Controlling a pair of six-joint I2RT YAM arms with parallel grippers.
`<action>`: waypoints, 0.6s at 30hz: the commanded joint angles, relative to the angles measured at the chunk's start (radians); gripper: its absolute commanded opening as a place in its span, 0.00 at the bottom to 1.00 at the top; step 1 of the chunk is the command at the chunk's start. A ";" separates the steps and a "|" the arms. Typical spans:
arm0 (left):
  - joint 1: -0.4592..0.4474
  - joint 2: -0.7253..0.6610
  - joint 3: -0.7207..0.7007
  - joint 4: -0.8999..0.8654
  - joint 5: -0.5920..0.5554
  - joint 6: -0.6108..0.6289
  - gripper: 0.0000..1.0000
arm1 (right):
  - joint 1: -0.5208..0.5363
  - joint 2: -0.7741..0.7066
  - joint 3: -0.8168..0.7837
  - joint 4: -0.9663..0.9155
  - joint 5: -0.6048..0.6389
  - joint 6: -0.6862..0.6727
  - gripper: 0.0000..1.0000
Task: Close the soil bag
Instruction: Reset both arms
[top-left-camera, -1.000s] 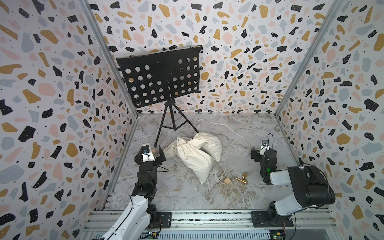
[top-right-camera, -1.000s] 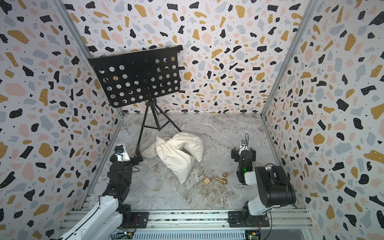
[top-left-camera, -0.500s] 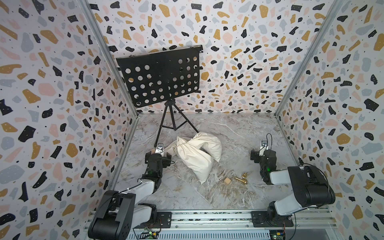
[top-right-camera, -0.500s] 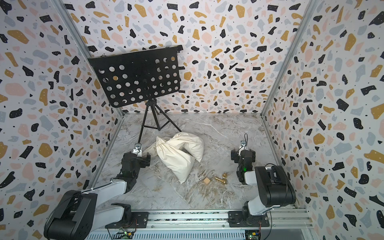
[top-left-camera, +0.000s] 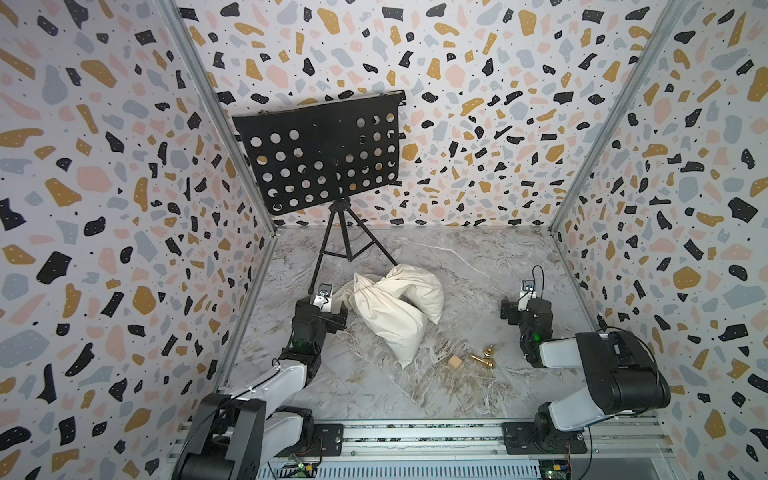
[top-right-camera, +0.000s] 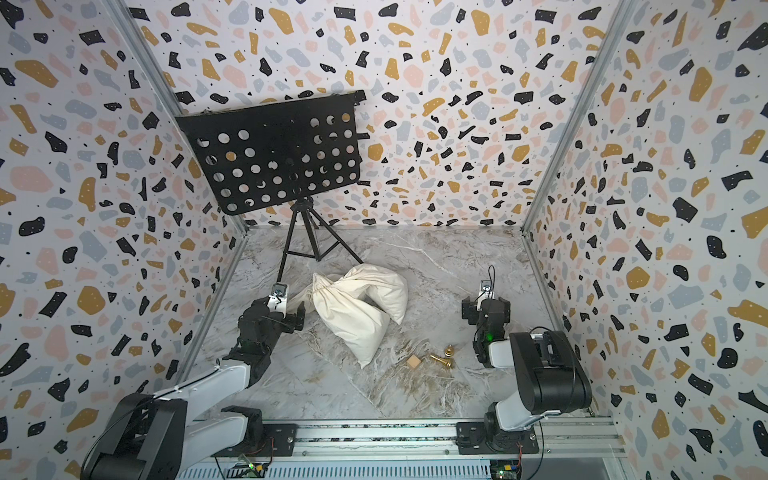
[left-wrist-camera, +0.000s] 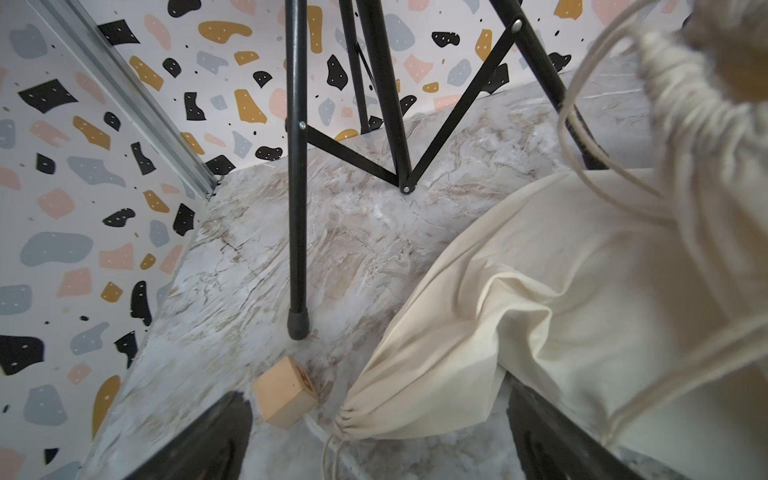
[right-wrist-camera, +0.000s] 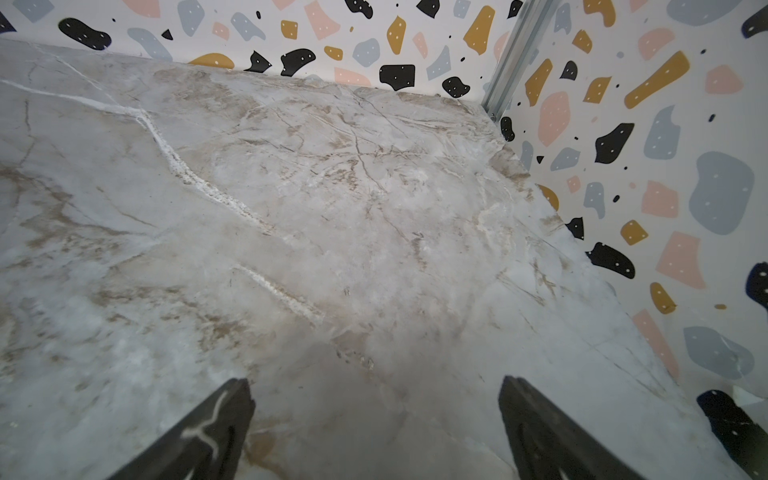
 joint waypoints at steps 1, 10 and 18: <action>-0.002 0.115 -0.009 0.195 0.059 -0.060 1.00 | -0.002 -0.009 0.026 -0.012 -0.002 -0.007 1.00; 0.010 0.198 0.045 0.145 -0.108 -0.143 1.00 | -0.004 -0.007 0.029 -0.021 -0.008 -0.005 1.00; 0.011 0.194 0.041 0.155 -0.099 -0.137 1.00 | -0.011 -0.006 0.033 -0.030 -0.021 -0.003 1.00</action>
